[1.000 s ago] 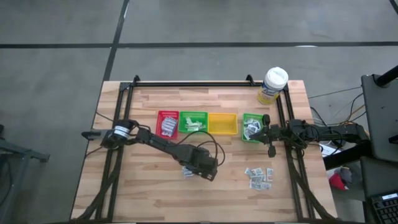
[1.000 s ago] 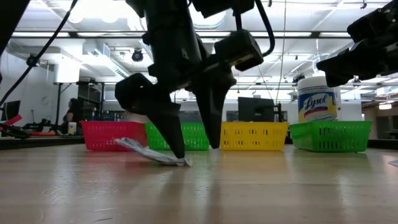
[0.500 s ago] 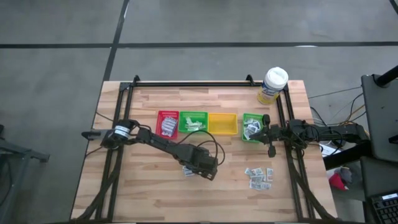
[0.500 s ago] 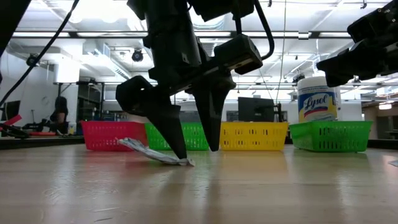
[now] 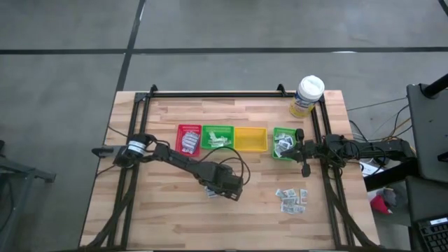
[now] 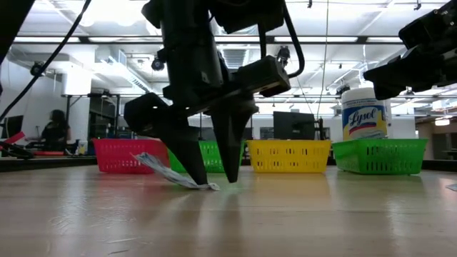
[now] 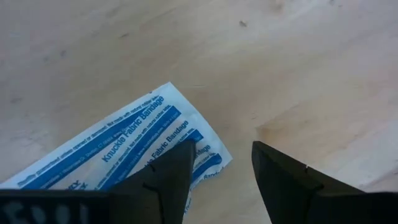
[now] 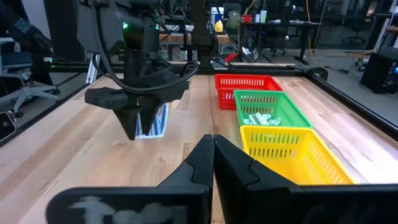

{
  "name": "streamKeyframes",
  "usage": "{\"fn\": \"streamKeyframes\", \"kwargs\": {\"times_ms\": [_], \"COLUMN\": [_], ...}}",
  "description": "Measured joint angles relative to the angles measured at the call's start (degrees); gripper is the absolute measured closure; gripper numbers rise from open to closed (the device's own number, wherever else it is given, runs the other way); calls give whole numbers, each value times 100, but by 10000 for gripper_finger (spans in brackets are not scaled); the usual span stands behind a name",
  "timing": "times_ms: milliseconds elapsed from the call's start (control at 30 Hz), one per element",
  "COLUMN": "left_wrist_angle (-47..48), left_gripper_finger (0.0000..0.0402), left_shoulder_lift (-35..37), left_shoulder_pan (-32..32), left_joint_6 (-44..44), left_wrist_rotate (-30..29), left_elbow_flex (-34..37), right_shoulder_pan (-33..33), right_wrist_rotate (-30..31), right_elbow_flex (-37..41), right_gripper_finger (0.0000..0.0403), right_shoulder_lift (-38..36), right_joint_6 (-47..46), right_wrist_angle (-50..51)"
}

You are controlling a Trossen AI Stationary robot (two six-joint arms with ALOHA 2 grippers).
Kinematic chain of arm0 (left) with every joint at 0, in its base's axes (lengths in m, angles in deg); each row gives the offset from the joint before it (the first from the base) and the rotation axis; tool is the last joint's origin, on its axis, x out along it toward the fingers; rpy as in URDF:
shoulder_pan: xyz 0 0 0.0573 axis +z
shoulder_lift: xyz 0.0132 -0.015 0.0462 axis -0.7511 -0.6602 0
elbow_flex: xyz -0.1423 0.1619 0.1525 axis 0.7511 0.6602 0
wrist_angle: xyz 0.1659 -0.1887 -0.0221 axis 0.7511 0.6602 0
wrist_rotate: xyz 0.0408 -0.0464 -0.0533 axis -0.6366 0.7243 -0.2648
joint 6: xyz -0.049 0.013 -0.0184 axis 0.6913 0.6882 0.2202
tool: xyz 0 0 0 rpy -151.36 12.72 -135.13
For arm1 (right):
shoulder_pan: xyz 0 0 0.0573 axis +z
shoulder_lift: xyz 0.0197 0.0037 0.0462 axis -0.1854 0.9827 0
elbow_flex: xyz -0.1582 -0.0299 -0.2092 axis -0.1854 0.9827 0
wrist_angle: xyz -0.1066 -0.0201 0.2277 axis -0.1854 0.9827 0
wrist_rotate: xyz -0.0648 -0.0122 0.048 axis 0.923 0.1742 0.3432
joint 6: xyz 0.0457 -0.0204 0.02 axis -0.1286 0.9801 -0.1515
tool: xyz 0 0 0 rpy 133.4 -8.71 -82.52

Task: Pick & Place First Aid Supplies
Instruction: Put the blue bandage into the red bin

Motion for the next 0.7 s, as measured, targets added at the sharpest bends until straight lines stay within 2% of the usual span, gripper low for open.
{"fn": "streamKeyframes", "kwargs": {"times_ms": [433, 700], "left_wrist_angle": [-50, -55], "left_gripper_finger": [298, 327], "left_shoulder_lift": [-4, -4], "left_shoulder_pan": [-2, -2], "left_joint_6": [-7, -16], "left_wrist_rotate": [36, -3], "left_elbow_flex": [12, 12], "right_shoulder_pan": [2, 1], "right_wrist_rotate": [0, -1], "right_elbow_flex": [-1, -1], "right_gripper_finger": [394, 394], "right_shoulder_lift": [1, 2], "right_joint_6": [-2, -3], "right_wrist_angle": [-1, -2]}}
